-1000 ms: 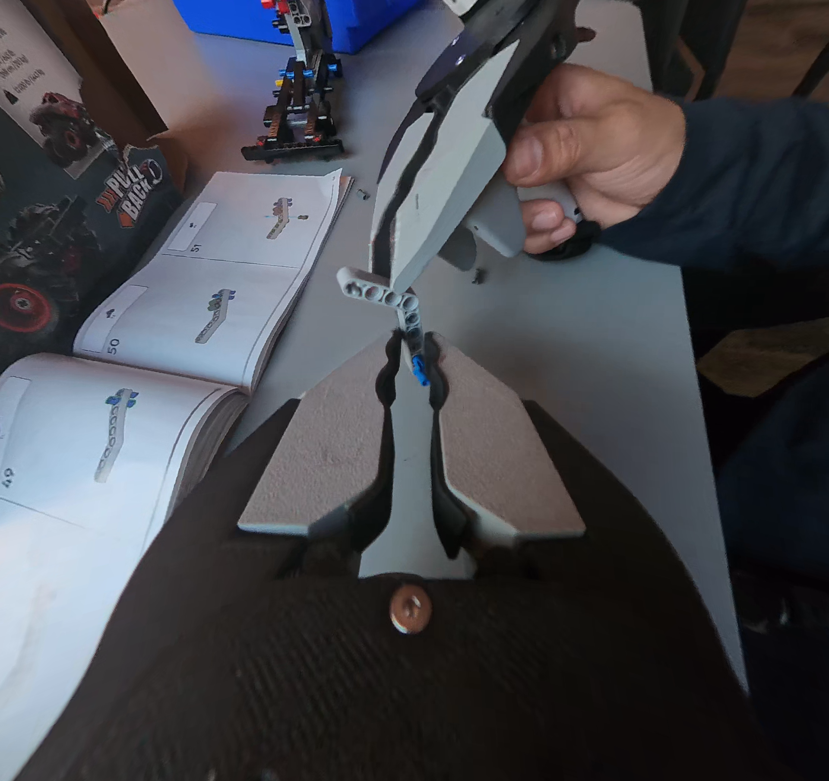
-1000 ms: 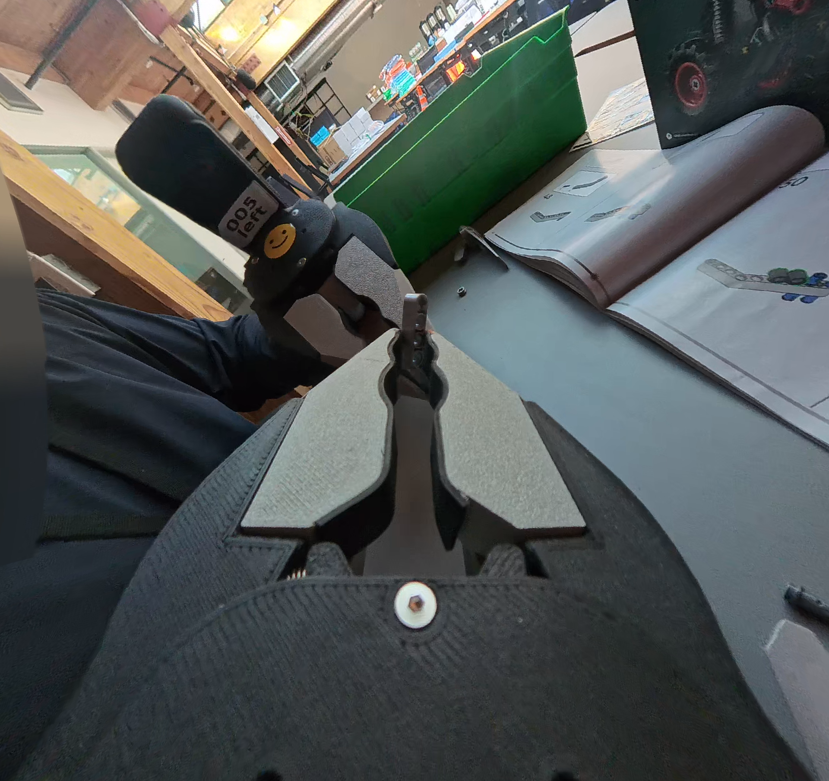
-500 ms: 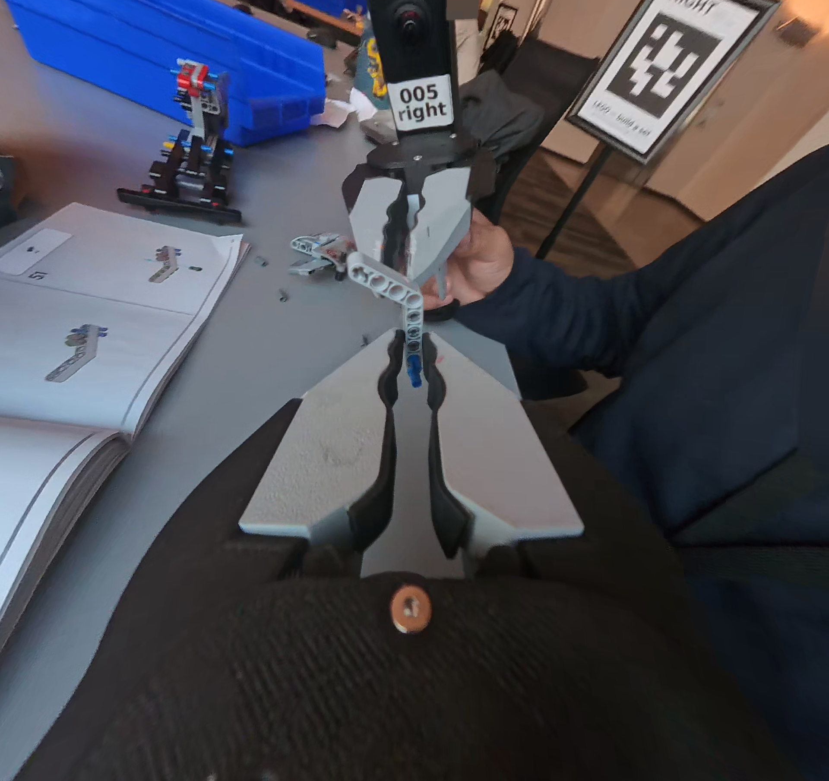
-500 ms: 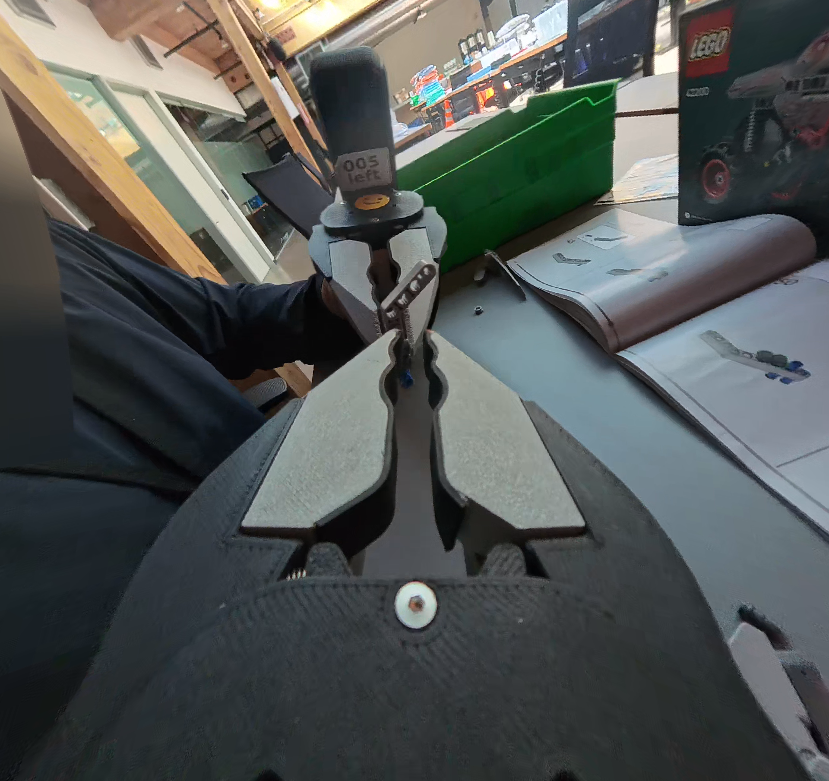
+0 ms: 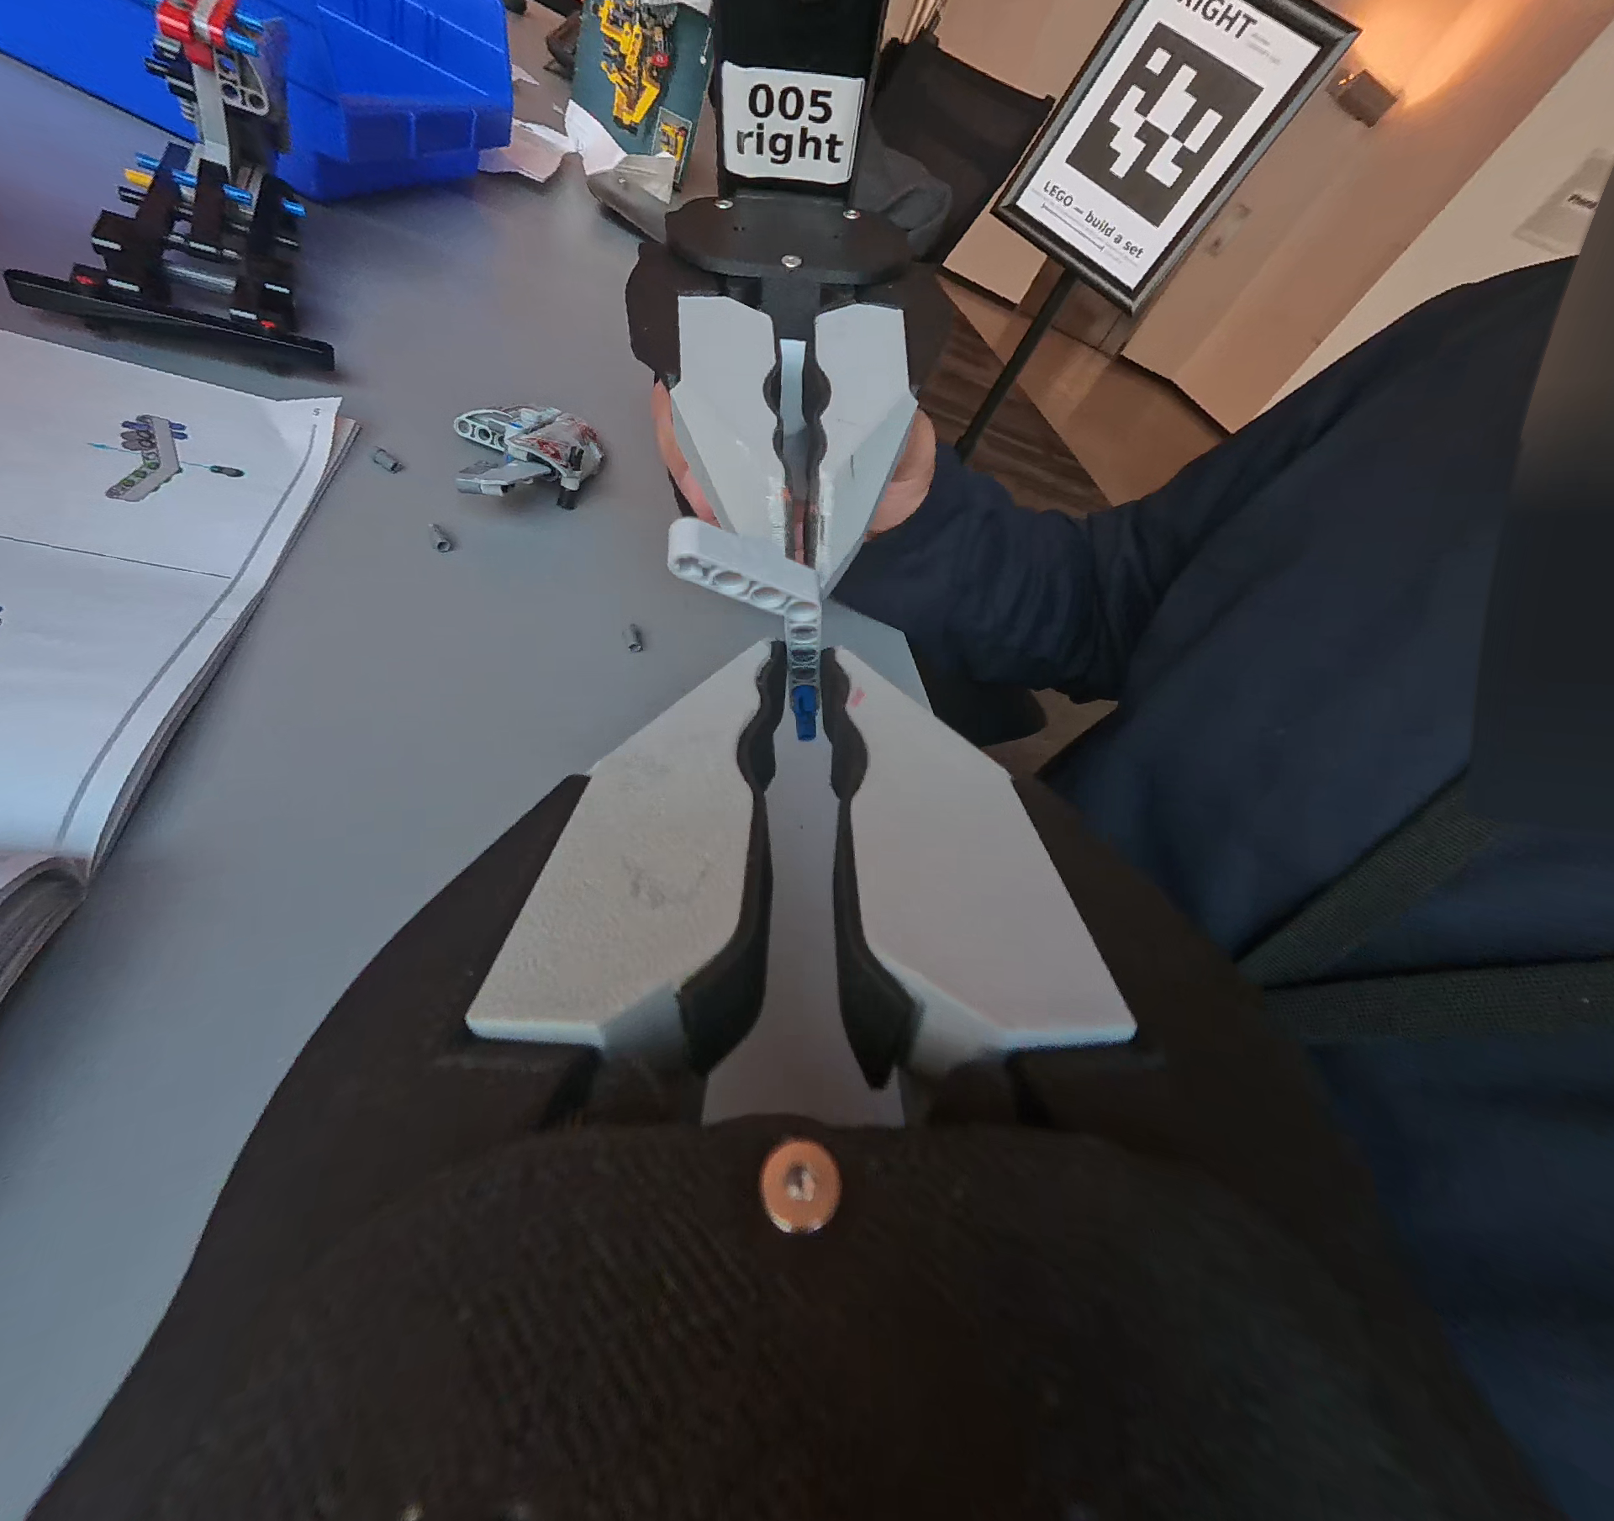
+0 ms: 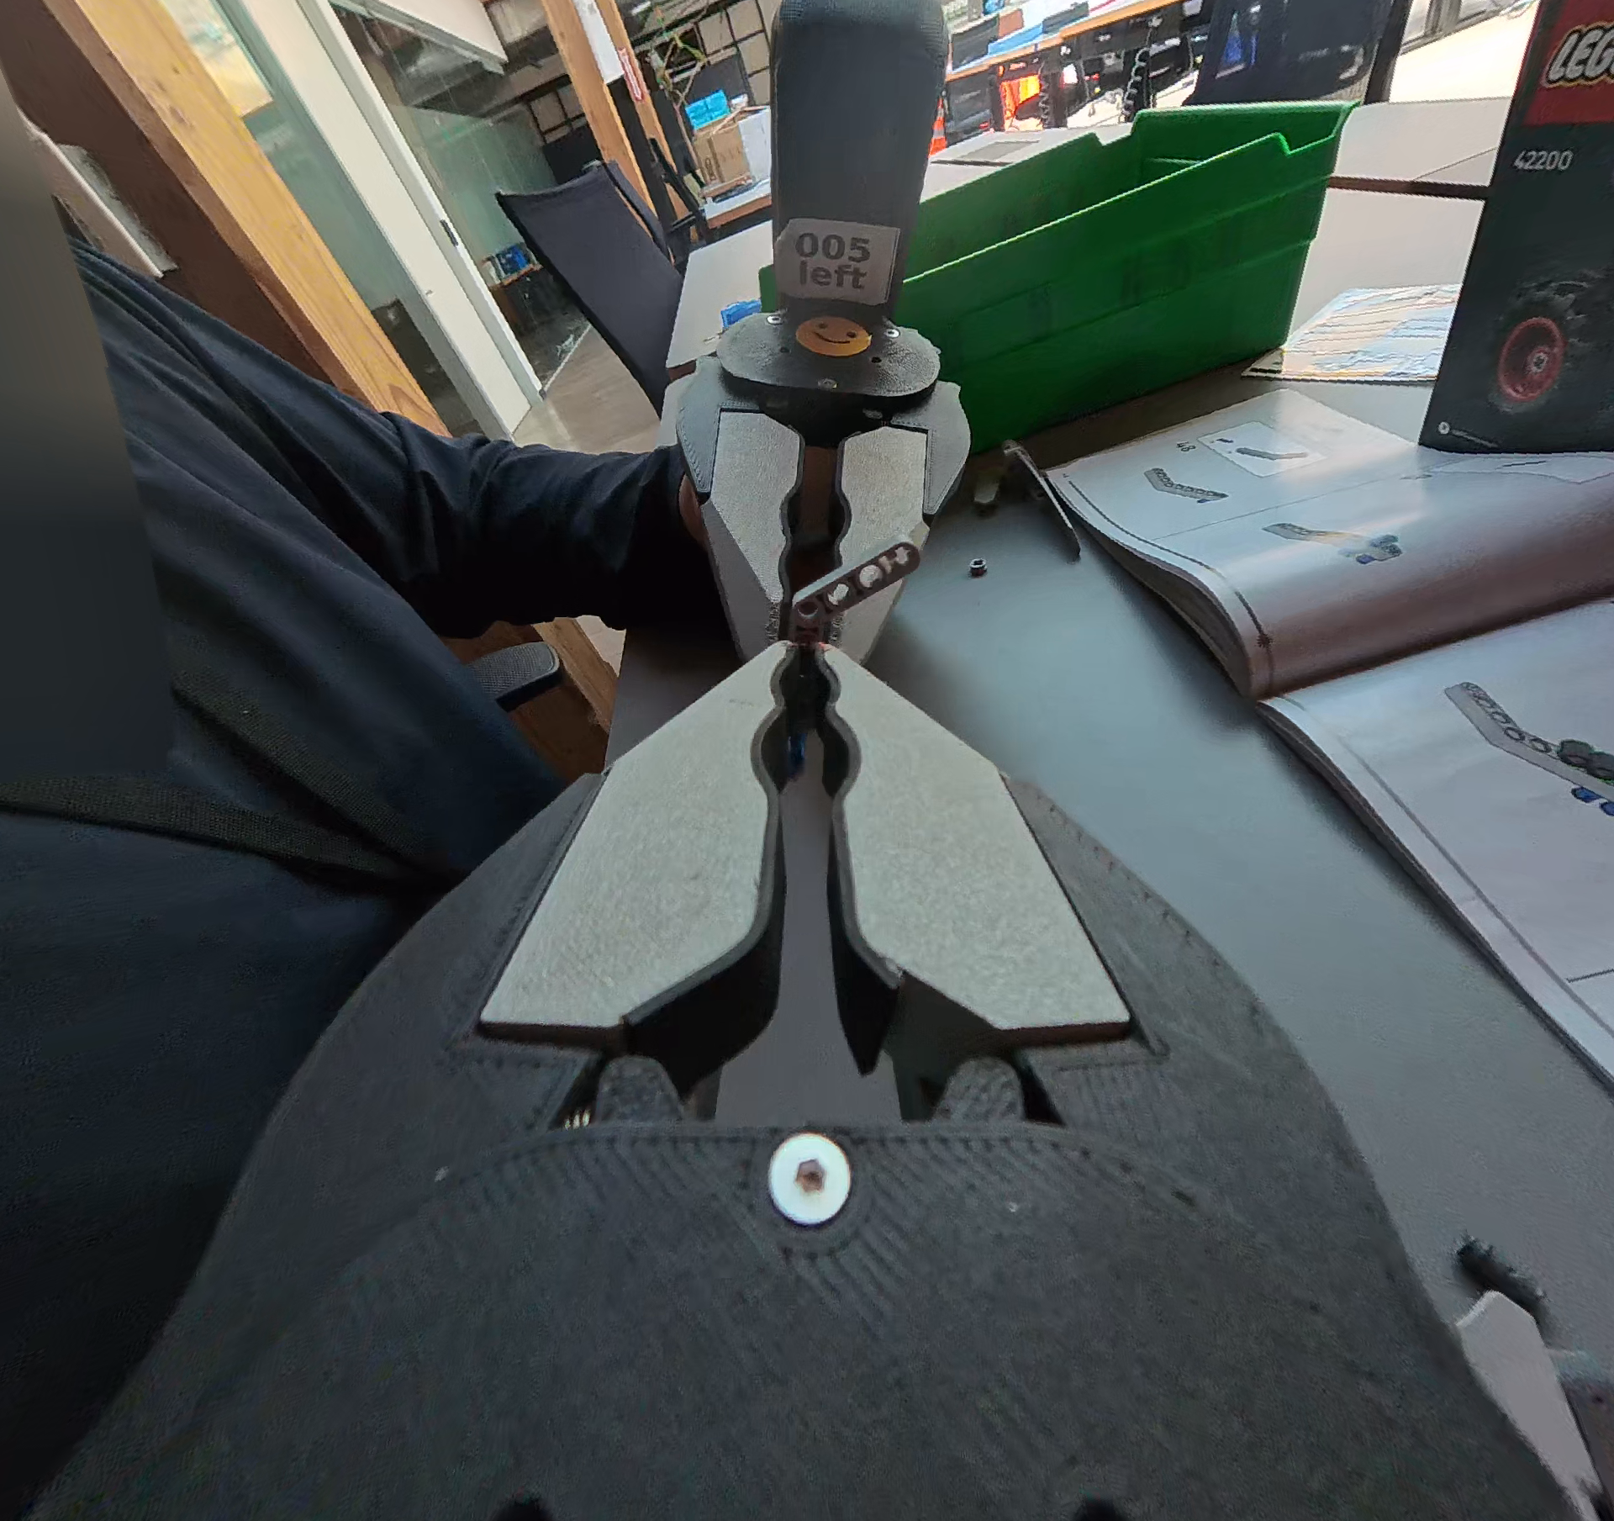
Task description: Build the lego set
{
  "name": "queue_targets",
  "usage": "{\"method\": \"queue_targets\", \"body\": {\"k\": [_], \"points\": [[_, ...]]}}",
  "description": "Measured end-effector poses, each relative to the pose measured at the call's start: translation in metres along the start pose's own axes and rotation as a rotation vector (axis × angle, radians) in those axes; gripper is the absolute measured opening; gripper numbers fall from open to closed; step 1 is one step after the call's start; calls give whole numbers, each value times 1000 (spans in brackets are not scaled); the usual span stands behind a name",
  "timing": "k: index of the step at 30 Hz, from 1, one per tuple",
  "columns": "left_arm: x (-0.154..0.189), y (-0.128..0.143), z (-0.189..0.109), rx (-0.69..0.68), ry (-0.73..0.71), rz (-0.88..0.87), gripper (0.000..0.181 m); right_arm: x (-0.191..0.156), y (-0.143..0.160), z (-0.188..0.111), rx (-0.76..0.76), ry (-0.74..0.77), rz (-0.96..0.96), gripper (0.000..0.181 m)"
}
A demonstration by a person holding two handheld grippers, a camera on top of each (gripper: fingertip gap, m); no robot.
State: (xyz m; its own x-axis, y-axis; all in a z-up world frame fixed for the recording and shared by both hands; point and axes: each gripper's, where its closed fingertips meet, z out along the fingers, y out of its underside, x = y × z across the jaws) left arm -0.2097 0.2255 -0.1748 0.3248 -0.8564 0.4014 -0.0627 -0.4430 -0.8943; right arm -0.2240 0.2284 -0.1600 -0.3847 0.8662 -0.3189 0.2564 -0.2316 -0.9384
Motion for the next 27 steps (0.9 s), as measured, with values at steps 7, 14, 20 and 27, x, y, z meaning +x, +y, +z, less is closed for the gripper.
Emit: {"method": "queue_targets", "body": {"k": [7, 14, 20, 27], "points": [[0, 3, 0, -24, -1, -6, 4, -1, 2, 2, -21, -8, -8, 0], [-1, 6, 0, -46, -16, -9, 4, 0, 5, 4, -36, 0, -9, 0], [-3, 10, 1, -72, -18, -40, 3, 1, 8, 6, -67, 40, -62, 0], [-9, 14, 3, -86, -39, -74, 3, 8, 15, 6, -114, 100, -81, 0]]}}
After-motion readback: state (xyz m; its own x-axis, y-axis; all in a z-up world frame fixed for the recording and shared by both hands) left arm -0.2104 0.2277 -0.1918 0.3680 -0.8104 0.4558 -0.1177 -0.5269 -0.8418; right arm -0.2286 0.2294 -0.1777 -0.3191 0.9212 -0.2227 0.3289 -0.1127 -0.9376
